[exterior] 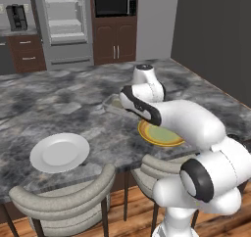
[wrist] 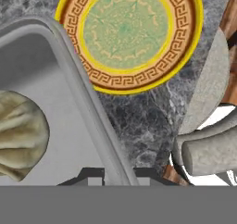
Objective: Place two dumplings into each of the tupperware containers and then place the containers in the fridge.
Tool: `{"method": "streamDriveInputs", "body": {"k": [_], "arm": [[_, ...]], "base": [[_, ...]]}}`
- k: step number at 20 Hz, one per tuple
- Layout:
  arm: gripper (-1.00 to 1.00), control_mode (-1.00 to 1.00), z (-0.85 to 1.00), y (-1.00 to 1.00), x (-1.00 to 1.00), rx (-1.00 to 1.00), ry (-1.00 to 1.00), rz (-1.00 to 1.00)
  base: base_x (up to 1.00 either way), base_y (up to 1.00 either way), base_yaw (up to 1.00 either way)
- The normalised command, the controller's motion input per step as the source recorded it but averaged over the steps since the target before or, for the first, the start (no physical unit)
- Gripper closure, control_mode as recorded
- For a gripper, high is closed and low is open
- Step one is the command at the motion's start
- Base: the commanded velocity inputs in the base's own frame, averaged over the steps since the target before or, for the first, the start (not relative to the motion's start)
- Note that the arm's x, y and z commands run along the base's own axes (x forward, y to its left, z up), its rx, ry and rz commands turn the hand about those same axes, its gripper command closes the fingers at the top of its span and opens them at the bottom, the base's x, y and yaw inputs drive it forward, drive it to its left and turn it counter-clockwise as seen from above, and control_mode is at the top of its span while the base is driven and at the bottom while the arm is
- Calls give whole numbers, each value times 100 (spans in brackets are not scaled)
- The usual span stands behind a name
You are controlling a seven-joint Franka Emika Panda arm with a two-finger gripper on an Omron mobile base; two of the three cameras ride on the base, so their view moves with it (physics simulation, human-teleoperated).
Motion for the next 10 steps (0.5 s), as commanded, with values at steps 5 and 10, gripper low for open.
{"method": "streamDriveInputs", "body": {"k": [5,10], "arm": [[100,-100,48,-66,-100,11,0,-27],[100,-100,27,-53,-100,6,3,-30]], "base": [[0,0,0],[0,0,0]]}}
